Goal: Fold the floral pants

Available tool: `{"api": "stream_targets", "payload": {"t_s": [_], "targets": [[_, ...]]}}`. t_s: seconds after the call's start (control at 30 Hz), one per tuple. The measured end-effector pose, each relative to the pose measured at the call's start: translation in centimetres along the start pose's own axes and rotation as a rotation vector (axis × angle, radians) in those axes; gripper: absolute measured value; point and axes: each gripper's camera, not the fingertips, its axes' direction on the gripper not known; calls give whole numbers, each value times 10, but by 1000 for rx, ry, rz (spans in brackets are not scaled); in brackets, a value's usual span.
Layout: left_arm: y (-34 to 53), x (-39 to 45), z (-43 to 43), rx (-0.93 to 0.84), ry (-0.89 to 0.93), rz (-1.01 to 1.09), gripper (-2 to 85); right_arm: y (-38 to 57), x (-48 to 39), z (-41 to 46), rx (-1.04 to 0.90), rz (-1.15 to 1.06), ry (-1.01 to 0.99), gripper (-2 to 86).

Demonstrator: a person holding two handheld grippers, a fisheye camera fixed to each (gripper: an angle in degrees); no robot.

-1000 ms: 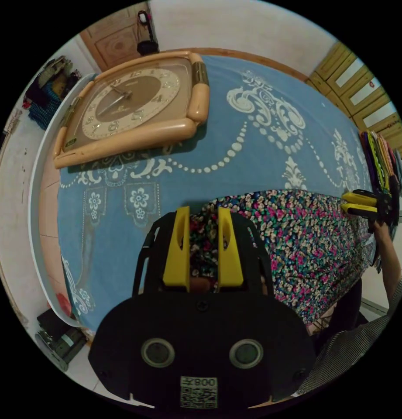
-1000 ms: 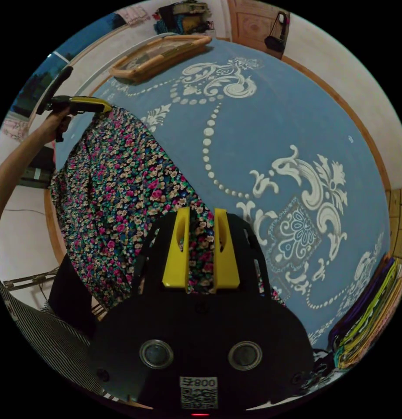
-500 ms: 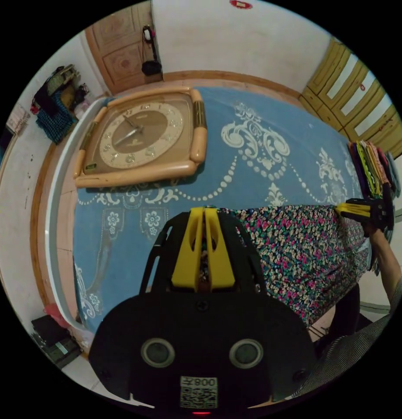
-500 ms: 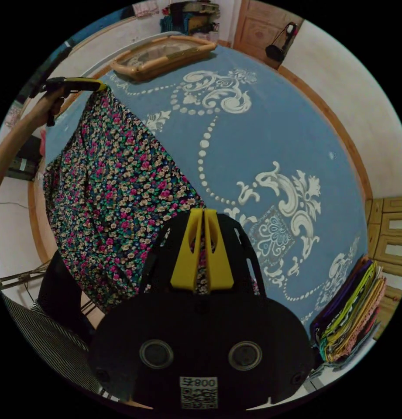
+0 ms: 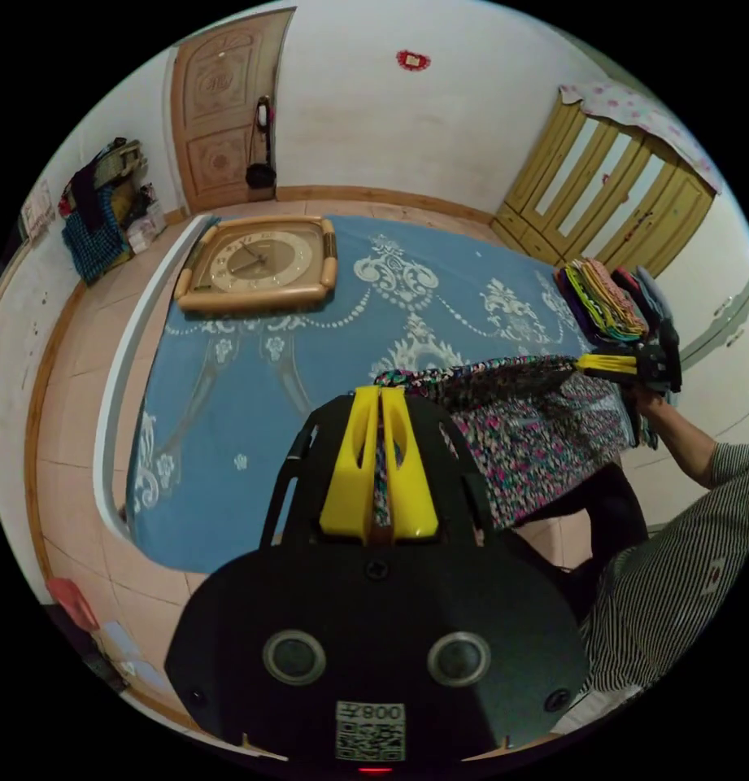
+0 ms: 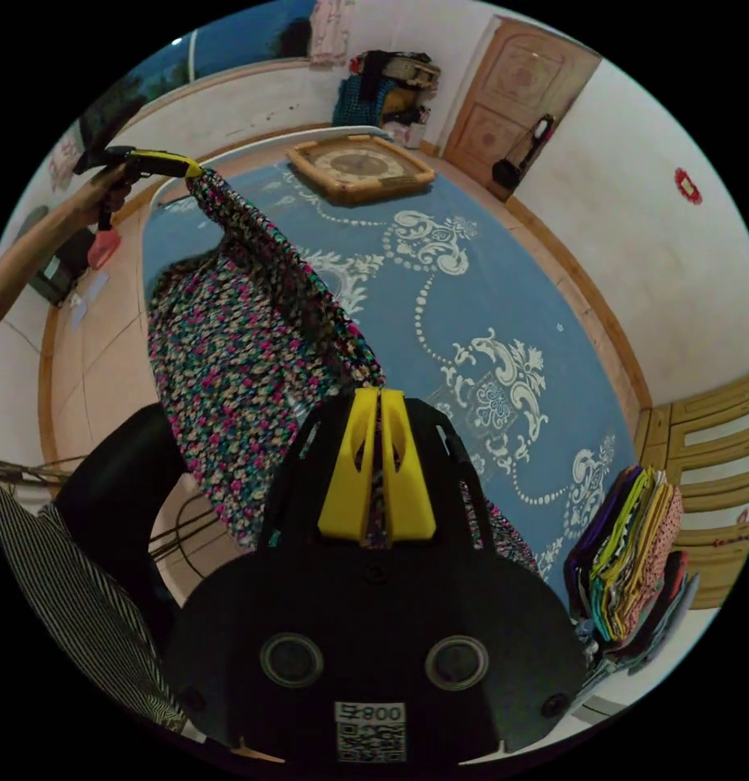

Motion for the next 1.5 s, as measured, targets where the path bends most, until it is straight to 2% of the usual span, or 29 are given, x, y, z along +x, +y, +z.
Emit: {"api": "stream_targets", "payload": {"t_s": [0.3,0.67,0.87,1.13,1.23,1.5], "targets": [[118,-14,-1,-153,6,-129,5,50,-146,-6,-131,-57,-53,1],[166,-24,-40,-106,-67,-149,4,85,-245,-20,-154,-65,-103,1],[174,-21,-65,-2,-36,-148,5,101,-261,-25,-148,-60,-122,2],[170,-9,-93,112,-86,-87,5,120,-248,-38,-51,16,-178,2],[182,-8,-81,63,-79,-101,5,131,-251,-25,-84,-7,-207,2],[220,5,-6,-205,-131,-158,6,183,-251,30,-230,-60,-264,2]]}}
